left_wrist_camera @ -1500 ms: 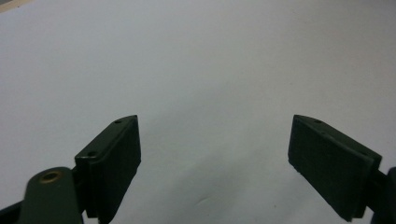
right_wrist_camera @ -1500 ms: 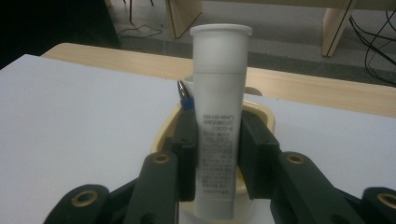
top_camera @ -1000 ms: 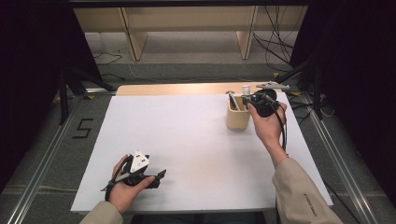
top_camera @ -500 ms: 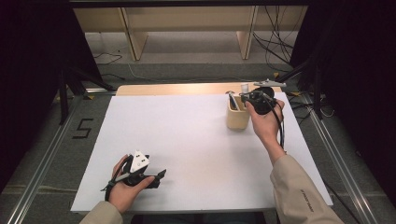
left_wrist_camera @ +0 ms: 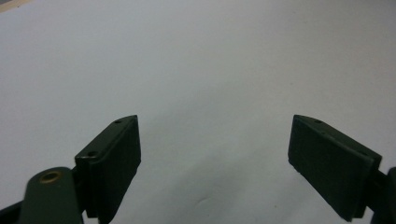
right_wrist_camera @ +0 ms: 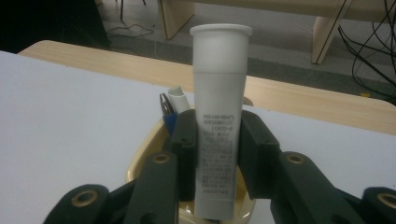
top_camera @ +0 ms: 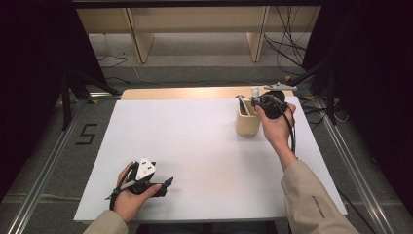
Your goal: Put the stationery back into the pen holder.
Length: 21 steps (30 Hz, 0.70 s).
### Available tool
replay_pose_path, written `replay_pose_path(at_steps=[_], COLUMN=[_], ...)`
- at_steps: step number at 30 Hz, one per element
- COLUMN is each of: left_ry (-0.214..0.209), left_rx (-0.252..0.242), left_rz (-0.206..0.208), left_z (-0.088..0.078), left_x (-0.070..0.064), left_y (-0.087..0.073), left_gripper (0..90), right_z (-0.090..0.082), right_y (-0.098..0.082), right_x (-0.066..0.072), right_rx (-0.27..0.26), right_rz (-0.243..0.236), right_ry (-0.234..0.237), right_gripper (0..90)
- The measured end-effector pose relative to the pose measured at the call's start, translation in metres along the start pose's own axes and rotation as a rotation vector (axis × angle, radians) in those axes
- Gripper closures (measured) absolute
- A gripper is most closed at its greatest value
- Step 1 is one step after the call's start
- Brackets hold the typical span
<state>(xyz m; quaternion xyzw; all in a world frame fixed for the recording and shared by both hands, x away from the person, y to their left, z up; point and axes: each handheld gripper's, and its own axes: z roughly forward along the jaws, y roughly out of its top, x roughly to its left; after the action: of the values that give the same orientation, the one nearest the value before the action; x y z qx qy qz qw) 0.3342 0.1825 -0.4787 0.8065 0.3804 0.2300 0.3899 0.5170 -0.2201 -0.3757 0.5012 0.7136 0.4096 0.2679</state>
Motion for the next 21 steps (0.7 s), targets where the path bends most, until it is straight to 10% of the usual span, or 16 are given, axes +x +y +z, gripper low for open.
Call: replay_pose_path(at_steps=[21], left_ry=[-0.001], left_rx=[-0.001], left_rz=[-0.001], left_z=[0.0001], left_x=[0.0001], left_y=[0.0000], left_gripper=[16.9], right_z=[0.0102], right_y=[-0.0022], right_x=[-0.0002], right_rx=[0.019], right_rz=[-0.017], right_ry=[-0.003], right_gripper=[70.4])
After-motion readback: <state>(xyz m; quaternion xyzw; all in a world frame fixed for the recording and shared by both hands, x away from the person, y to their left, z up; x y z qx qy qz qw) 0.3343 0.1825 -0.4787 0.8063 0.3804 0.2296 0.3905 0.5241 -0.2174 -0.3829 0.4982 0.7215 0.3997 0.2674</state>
